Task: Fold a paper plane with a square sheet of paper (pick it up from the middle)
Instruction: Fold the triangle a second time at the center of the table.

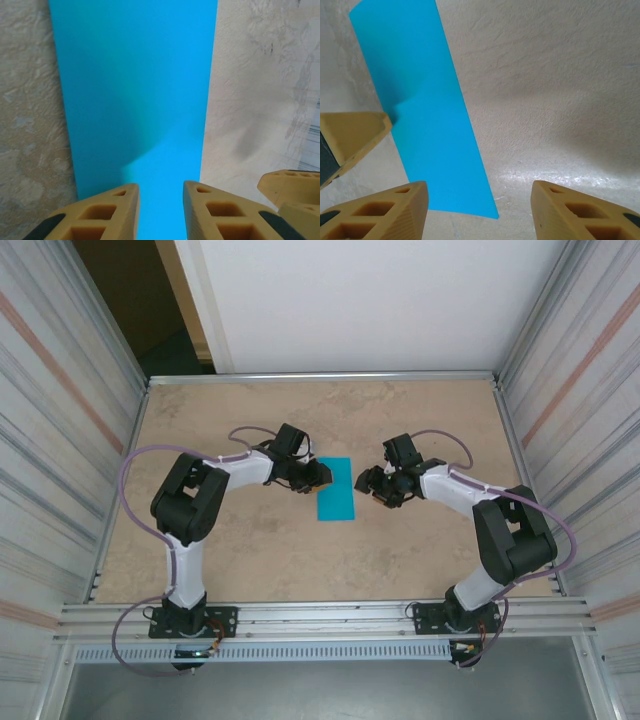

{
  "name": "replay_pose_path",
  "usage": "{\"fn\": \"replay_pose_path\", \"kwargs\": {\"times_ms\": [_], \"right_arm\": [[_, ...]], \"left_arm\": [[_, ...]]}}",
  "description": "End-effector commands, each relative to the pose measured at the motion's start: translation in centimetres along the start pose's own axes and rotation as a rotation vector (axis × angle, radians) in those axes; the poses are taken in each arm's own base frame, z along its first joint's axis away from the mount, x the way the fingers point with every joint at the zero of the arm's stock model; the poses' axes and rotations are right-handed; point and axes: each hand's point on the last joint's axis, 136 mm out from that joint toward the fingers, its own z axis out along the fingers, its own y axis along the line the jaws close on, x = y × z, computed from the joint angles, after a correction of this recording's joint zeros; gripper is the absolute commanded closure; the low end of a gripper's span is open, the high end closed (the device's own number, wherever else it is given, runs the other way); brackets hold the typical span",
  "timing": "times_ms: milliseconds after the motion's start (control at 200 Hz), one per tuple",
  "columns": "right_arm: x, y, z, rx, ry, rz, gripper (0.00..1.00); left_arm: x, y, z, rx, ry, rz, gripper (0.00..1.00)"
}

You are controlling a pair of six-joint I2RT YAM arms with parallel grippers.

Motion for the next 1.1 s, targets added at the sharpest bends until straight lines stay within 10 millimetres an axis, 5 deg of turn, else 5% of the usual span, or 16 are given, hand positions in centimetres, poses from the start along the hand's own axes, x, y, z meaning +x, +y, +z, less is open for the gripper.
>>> {"fn": "replay_pose_path", "kwargs": {"times_ms": [0, 361, 666, 1097], "right_arm": [[0.7, 0.7, 0.2, -0.042, 0.016, 0.013, 0.47], [3.2, 0.7, 1.1, -0.063, 0.095, 0.014, 0.49], [5.5, 0.4, 2.0, -0.040, 0.167, -0.019, 0.53], [6.0, 0.5, 3.3, -0.012, 0.196, -0.056, 0.59]], "left_arm": [[-0.2, 1.2, 0.5, -0.043, 0.008, -0.049, 0.71], [1.6, 4.9, 1.0, -0.176, 0.058, -0.198, 0.71], [2.2, 5.8, 0.8, -0.194, 0.081, -0.280, 0.73], [2.4, 6.4, 1.2, -0.181, 0.107, -0.326, 0.74]]}}
